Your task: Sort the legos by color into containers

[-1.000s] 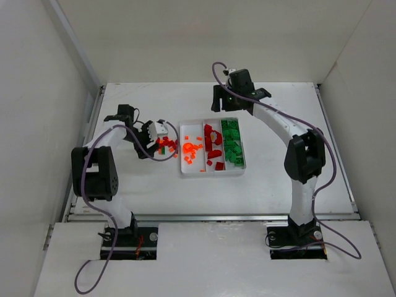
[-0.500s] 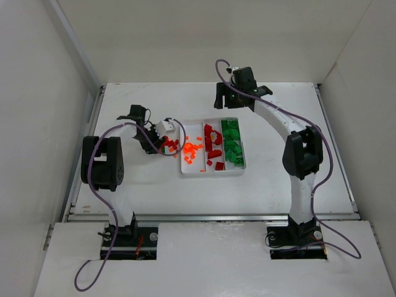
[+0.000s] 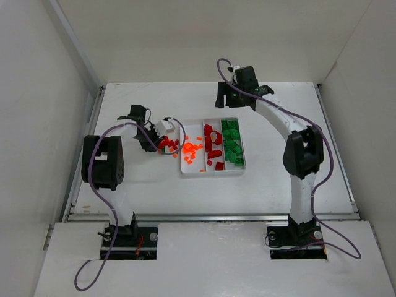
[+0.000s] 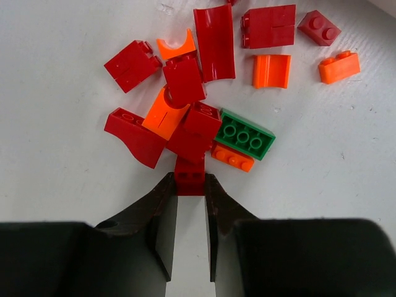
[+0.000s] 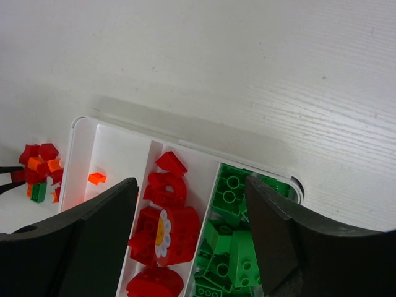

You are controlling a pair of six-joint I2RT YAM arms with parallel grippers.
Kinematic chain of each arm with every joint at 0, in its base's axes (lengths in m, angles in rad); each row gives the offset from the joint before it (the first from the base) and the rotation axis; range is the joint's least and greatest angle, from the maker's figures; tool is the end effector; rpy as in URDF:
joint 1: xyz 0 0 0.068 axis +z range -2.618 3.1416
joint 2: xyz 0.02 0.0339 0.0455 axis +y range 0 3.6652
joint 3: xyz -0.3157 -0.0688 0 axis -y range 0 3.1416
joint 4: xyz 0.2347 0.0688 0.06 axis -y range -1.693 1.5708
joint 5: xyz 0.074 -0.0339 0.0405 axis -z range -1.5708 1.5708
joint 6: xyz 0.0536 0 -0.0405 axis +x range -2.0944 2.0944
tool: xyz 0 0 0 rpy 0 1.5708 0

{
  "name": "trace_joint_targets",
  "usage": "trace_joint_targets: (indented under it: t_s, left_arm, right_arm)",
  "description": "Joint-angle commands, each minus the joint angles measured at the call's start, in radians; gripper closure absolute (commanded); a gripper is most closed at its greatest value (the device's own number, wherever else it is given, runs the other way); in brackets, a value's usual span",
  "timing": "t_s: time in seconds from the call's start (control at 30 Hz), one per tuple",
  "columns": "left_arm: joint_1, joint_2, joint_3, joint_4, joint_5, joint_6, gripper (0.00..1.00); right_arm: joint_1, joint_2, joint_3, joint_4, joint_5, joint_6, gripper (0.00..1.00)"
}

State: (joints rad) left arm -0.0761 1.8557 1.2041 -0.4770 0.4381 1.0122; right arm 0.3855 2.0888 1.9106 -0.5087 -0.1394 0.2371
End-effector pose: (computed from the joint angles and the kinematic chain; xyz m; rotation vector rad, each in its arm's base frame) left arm 0.3813 -0.0519 0.2111 1.4264 2.1114 -0.2475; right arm 0.4755 0.2010 0.3246 -0.2458 2.2832 0.4852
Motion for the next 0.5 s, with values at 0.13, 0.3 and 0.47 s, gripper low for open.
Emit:
trace_joint_targets:
  t_s: [0.13, 0.3, 0.47]
  left_arm:
    - [0.050, -0.168, -0.041, -0.057, 0.127, 0.075, 1.00]
    - [0.072, -0.312, 0.035, -0.072, 0.288, 0.072, 1.00]
    - [0.061, -0.452, 0.126, 0.116, 0.438, -0.125, 1.00]
  right_arm:
    - [-0.007, -0.081, -0.037, 0.068, -0.089, -0.082, 0.24]
    - [-0.007, -0.113, -0.033, 0.079, -0.216, -0.153, 0.24]
    - [0.024, -0.174, 0.082, 0.030, -0.302, -0.139, 0.24]
